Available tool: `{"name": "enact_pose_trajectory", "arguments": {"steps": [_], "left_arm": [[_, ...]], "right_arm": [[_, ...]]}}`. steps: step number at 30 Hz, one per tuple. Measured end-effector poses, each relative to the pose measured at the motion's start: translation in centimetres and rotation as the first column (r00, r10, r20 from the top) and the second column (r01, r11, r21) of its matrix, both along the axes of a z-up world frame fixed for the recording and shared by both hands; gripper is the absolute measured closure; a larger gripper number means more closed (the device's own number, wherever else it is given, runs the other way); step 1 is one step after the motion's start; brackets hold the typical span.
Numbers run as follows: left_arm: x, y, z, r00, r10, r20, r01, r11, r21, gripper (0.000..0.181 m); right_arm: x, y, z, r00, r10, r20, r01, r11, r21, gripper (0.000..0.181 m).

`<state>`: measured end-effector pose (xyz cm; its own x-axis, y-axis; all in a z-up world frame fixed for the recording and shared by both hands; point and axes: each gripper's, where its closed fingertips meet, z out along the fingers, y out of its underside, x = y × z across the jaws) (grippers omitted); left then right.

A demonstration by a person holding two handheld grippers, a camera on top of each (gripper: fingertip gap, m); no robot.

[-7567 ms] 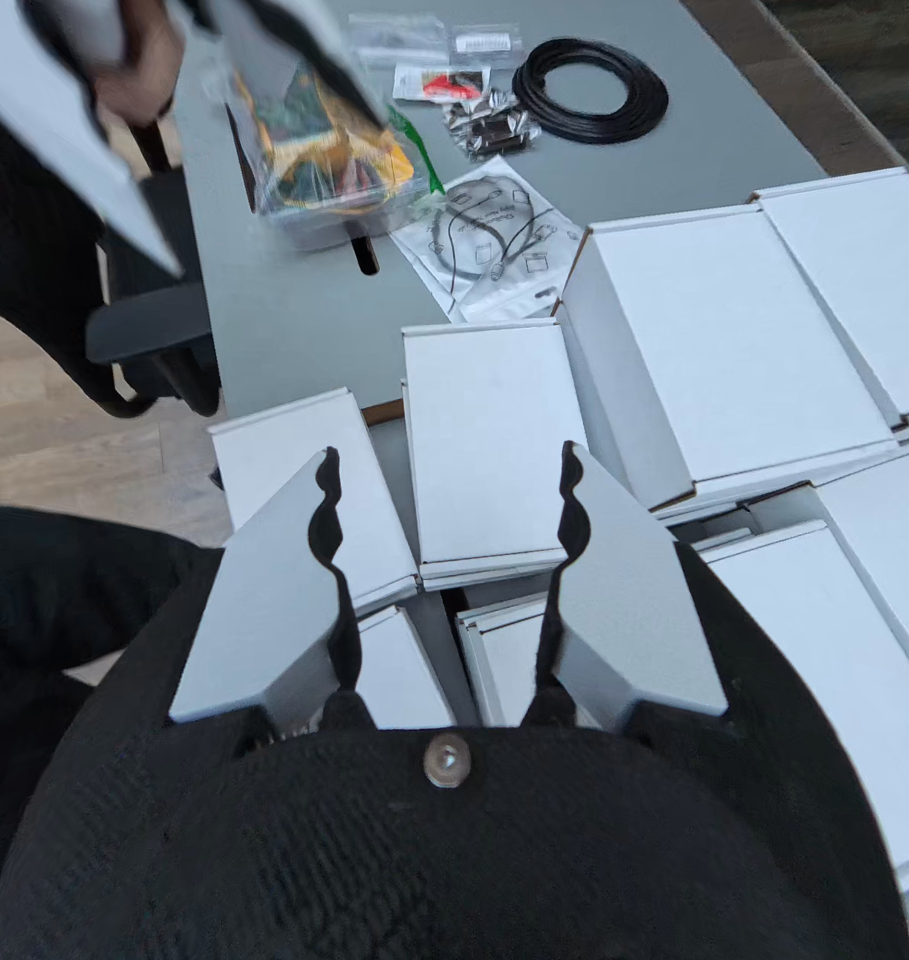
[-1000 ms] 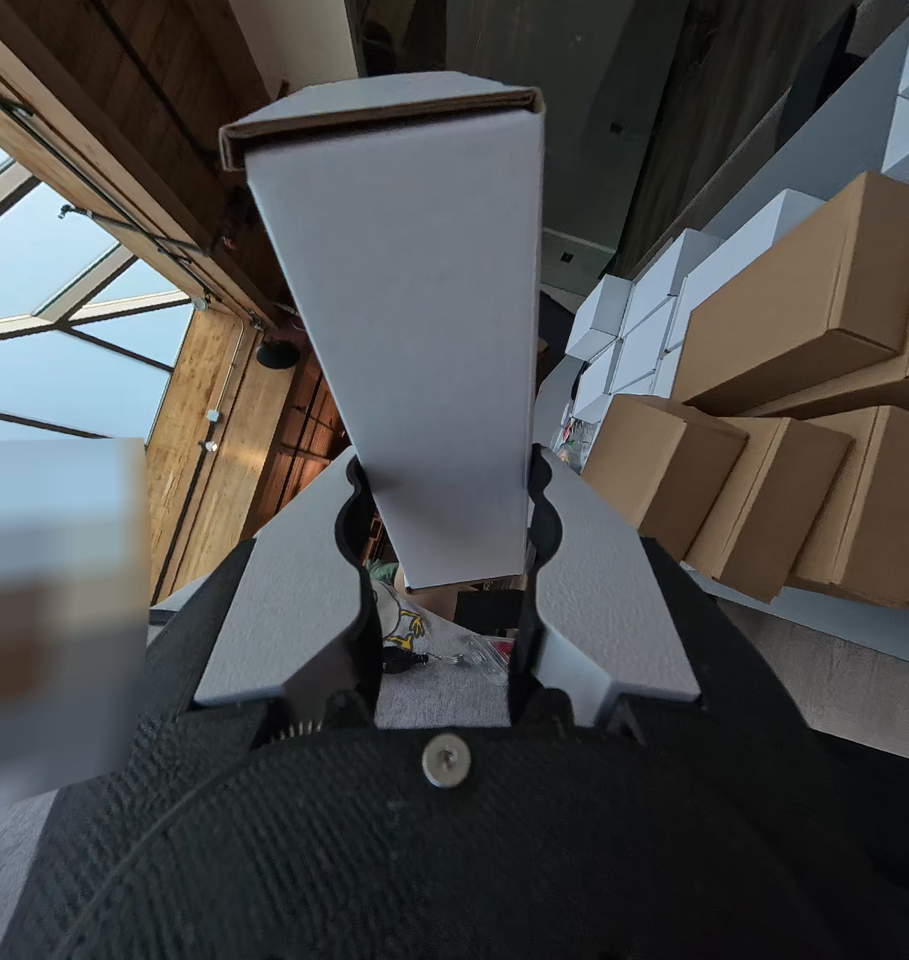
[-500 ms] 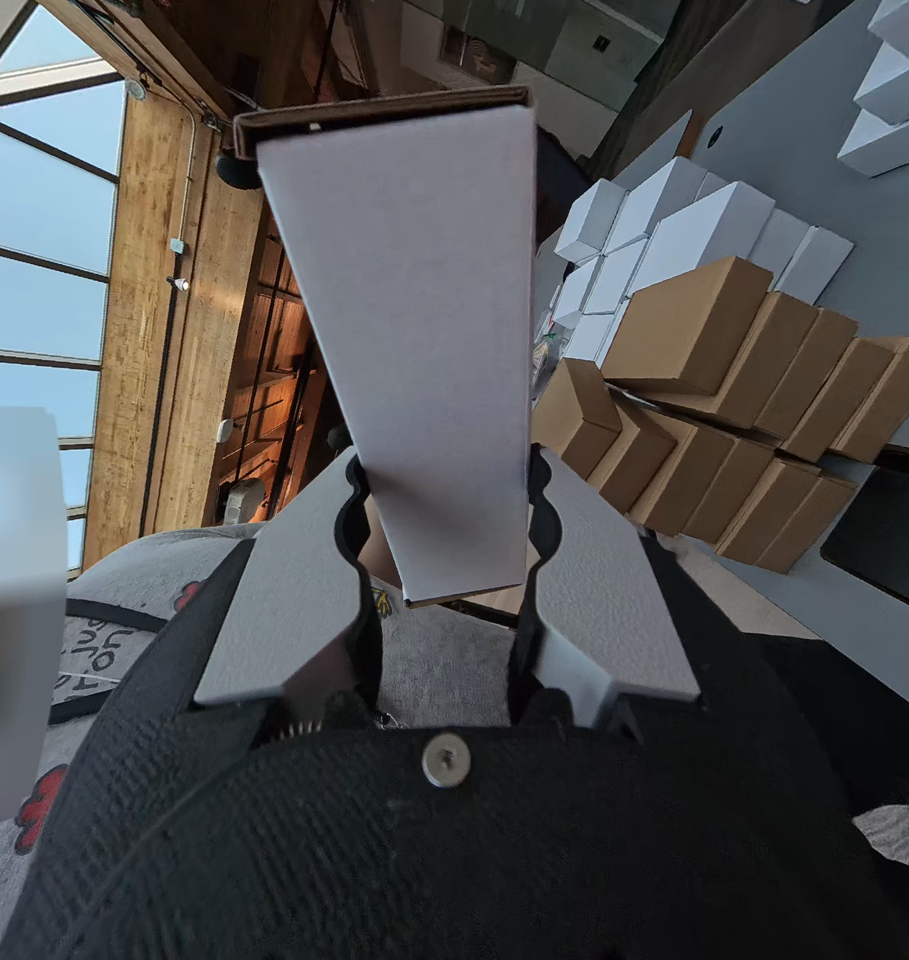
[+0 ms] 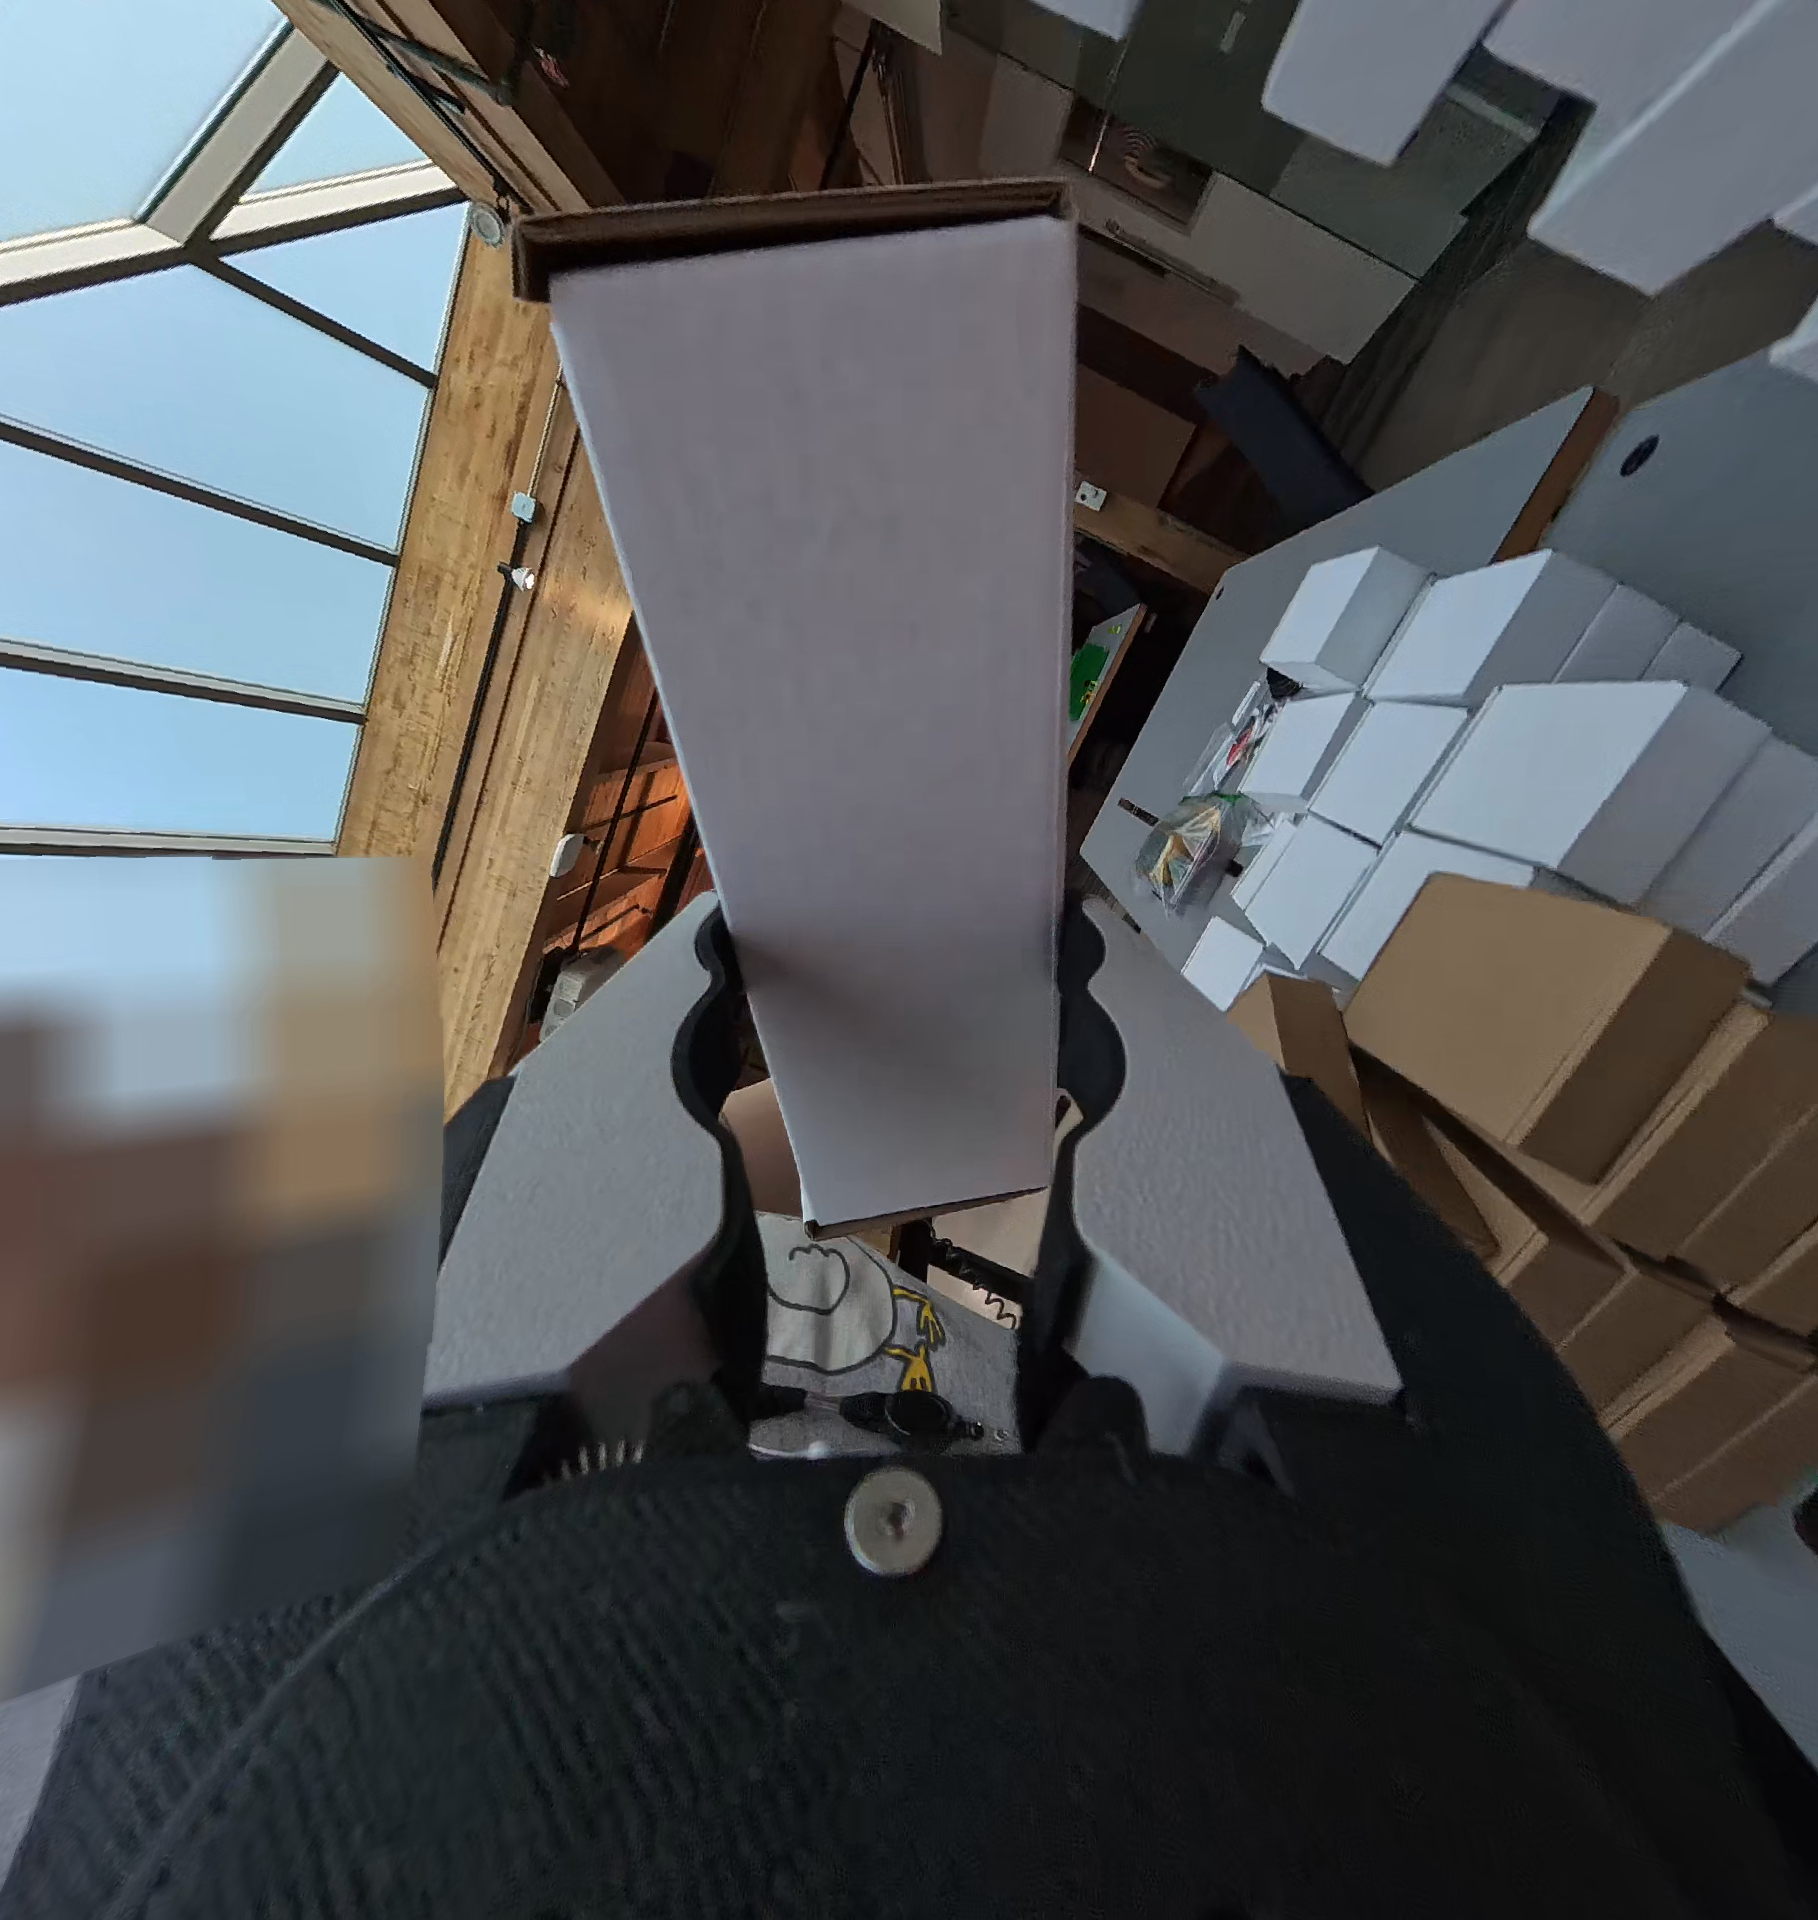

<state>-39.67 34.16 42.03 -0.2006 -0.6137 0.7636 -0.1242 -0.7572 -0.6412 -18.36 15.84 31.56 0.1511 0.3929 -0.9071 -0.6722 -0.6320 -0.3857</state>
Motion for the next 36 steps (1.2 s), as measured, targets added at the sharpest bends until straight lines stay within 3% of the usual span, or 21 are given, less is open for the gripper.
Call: {"name": "enact_pose_trajectory", "arguments": {"steps": [4, 8, 11, 16, 23, 32, 36], "left_arm": [[2.2, 5.5, 3.8, 1.000, 0.010, -0.023, -0.009, 0.999, 0.033, 0.118], [5.7, 9.3, 8.9, 0.999, 0.014, -0.034, -0.011, 0.995, 0.095, 0.119], [8.8, 11.5, 11.8, 0.996, 0.046, -0.082, -0.031, 0.985, 0.172, 0.118], [15.0, 14.8, 14.6, 0.988, -0.002, -0.157, 0.000, 1.000, -0.015, 0.119], [19.4, 17.2, 12.9, 0.982, -0.038, -0.185, -0.015, 0.960, -0.280, 0.119], [19.9, 17.3, 10.5, 0.960, -0.106, -0.258, 0.011, 0.938, -0.347, 0.118], [19.9, 17.5, 9.7, 0.954, -0.127, -0.270, 0.010, 0.918, -0.396, 0.119]], "right_arm": [[2.1, 4.9, 7.2, 0.994, -0.030, 0.102, 0.023, 0.997, 0.070, 0.121], [4.3, 9.4, 14.3, 0.985, -0.061, 0.163, 0.046, 0.995, 0.093, 0.120], [5.5, 12.8, 18.4, 0.954, -0.083, 0.288, 0.063, 0.995, 0.079, 0.121], [7.6, 19.4, 23.5, 0.953, -0.035, 0.301, 0.044, 0.999, -0.023, 0.121], [9.5, 25.8, 24.2, 0.997, 0.008, 0.071, 0.003, 0.988, -0.156, 0.121], [10.6, 28.1, 20.2, 0.996, 0.071, 0.061, -0.048, 0.947, -0.318, 0.121], [11.0, 28.8, 20.1, 0.999, 0.047, 0.016, -0.039, 0.942, -0.332, 0.121]]}}
